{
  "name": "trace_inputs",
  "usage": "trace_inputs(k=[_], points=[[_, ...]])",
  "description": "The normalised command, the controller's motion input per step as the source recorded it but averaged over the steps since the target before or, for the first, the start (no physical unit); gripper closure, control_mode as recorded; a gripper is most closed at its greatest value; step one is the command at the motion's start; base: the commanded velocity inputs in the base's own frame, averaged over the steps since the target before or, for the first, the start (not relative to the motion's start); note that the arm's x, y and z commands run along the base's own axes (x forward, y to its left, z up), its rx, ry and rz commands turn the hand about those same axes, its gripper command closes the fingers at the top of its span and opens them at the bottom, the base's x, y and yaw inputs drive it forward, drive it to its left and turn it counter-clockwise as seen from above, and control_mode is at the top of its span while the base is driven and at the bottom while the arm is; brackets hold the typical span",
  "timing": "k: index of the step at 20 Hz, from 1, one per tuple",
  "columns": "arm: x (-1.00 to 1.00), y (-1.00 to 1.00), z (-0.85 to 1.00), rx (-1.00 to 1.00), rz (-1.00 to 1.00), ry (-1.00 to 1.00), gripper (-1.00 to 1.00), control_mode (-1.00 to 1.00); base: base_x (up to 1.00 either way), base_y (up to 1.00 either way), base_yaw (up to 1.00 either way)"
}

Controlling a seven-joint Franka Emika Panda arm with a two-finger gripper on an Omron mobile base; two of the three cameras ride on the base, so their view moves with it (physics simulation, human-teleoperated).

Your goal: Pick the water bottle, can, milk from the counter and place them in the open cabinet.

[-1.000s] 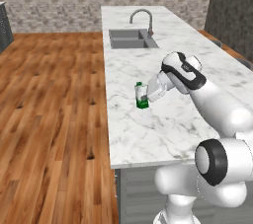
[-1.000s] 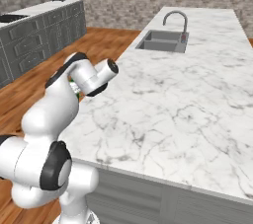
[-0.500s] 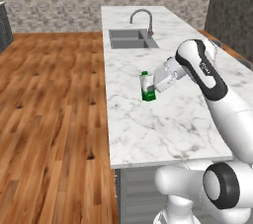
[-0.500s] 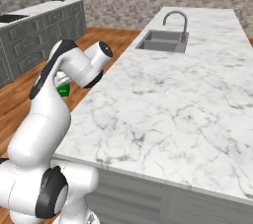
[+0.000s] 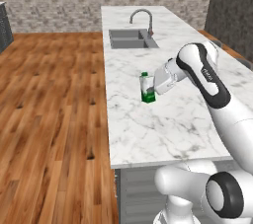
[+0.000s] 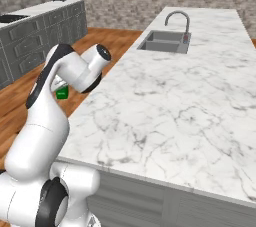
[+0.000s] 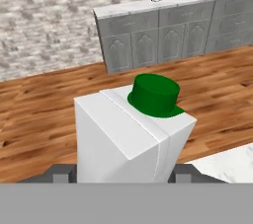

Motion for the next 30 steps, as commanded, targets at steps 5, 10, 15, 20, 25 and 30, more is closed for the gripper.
trace_inputs(k=[5, 10, 15, 20, 25, 30], points=[[0.0, 0.0, 0.0, 0.0, 0.0, 0.0, 1.0, 1.0, 0.0, 0.0, 0.0], [0.0, 0.0, 0.0, 0.0, 0.0, 0.0, 1.0, 1.0, -0.04, 0.01, 0.3], [0.0, 0.0, 0.0, 0.0, 0.0, 0.0, 1.0, 1.0, 0.0, 0.03, 0.56], [0.0, 0.0, 0.0, 0.0, 0.0, 0.0, 1.0, 1.0, -0.06, 0.0, 0.95], [0.0, 0.0, 0.0, 0.0, 0.0, 0.0, 1.0, 1.0, -0.02, 0.0, 1.0], [0.0, 0.0, 0.0, 0.0, 0.0, 0.0, 1.0, 1.0, -0.35, -0.09, 0.96]])
